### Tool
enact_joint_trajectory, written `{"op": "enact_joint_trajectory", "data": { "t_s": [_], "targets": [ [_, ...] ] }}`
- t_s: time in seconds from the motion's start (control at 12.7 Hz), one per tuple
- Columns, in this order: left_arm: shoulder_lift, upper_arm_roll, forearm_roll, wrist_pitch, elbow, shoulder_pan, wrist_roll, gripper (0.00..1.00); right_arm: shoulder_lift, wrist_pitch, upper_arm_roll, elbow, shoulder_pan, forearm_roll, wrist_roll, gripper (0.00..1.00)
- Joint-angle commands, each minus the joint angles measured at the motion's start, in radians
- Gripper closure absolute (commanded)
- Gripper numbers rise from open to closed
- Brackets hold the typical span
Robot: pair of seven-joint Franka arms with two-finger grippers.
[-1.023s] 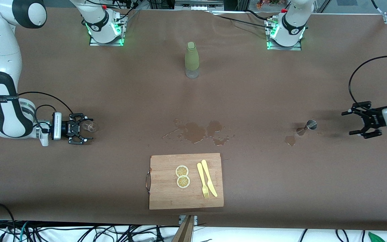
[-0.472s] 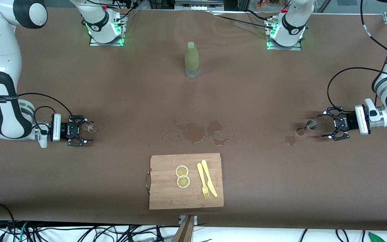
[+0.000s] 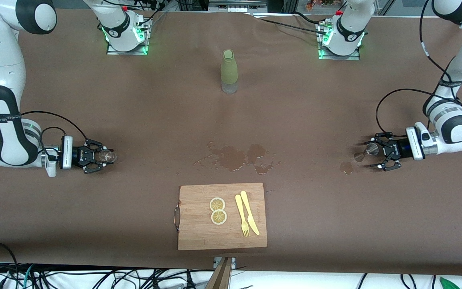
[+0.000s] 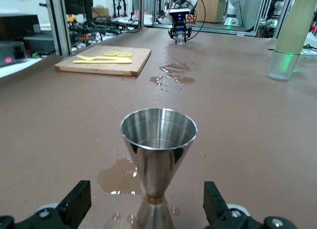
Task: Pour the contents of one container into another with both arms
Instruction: 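Close the right gripper on the beaker while the left gripper grasps the jigger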
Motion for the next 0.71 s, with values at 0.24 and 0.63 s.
{"op": "enact_joint_trajectory", "data": {
  "t_s": [0.24, 0.63],
  "targets": [
    [0.022, 0.016, -0.043, -0.052, 0.011, -0.032, 0.079, 0.0, 0.003, -0.074, 0.003, 0.041, 0.034, 0.003, 0.243, 0.91],
    [0.036, 0.016, -0.058, -0.066, 0.011, -0.058, 0.077, 0.45, 0.0, -0.094, 0.041, 0.043, 0.065, 0.012, 0.36, 0.91]
  ]
}}
